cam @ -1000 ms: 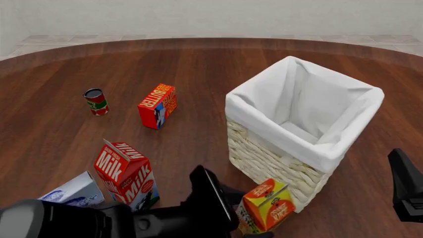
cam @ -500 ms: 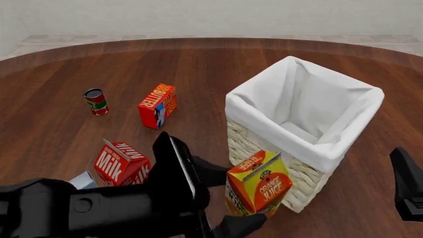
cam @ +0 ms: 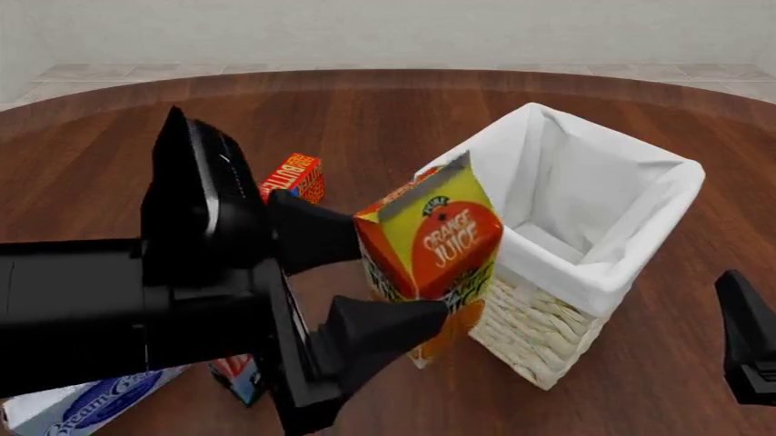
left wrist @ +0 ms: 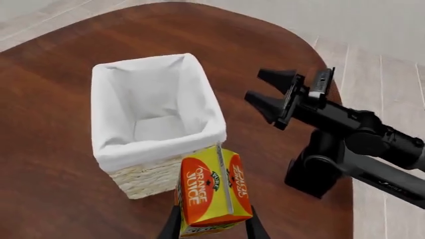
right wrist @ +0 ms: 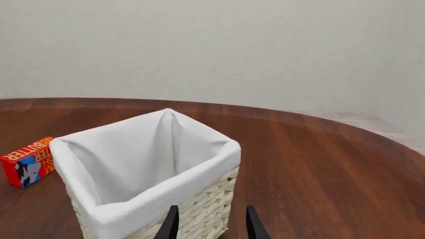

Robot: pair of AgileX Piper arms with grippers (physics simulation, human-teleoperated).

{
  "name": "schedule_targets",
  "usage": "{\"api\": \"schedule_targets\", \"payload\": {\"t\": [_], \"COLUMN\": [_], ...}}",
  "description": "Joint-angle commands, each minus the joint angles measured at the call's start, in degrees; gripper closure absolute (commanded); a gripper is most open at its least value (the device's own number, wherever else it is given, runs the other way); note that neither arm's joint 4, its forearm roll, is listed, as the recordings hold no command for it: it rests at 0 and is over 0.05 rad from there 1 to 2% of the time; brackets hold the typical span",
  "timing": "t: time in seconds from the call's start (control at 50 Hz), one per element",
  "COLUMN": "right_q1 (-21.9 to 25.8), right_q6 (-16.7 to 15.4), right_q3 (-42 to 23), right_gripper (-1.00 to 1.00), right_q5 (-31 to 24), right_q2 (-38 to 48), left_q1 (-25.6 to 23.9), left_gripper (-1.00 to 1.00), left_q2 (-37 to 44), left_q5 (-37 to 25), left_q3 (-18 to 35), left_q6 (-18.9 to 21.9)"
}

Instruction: Pick up the orange juice, and put it in the basket.

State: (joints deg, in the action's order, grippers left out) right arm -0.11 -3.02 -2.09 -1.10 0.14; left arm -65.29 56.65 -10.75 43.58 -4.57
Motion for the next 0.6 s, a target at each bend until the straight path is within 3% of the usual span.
{"api": "schedule_targets", "payload": {"t": [0.02, 0.06, 0.22, 0.42, 0.48, 0.6], "right_q1": [0.05, 0.07, -0.07, 0.09, 0.09, 0.36], "right_q6": [0.14, 0.13, 0.21, 0.27, -0.12, -0.31], "right_q3": [-0.30, 0.02, 0.32, 0.01, 0.20, 0.07], "right_gripper": [-1.00, -1.00, -1.00, -1.00, -1.00, -1.00], "right_q5": [-0.47, -0.14, 0.11, -0.28, -0.01, -0.19], "right_q2": [0.01, 0.03, 0.08, 0.04, 0.06, 0.04], "left_q1": [1.01, 1.37, 2.74, 4.55, 5.48, 6.24], "left_gripper": [1.00, 1.00, 1.00, 1.00, 1.00, 1.00], "left_q2": [-3.04, -3.34, -1.01, 2.73, 5.63, 9.87], "left_q5": [-9.88, -10.12, -12.73, -15.78, -15.38, -14.96], "left_q3": [10.19, 10.60, 15.48, 22.95, 24.67, 27.44], "left_q6": [1.45, 2.79, -0.05, -0.39, 2.00, 2.12]}}
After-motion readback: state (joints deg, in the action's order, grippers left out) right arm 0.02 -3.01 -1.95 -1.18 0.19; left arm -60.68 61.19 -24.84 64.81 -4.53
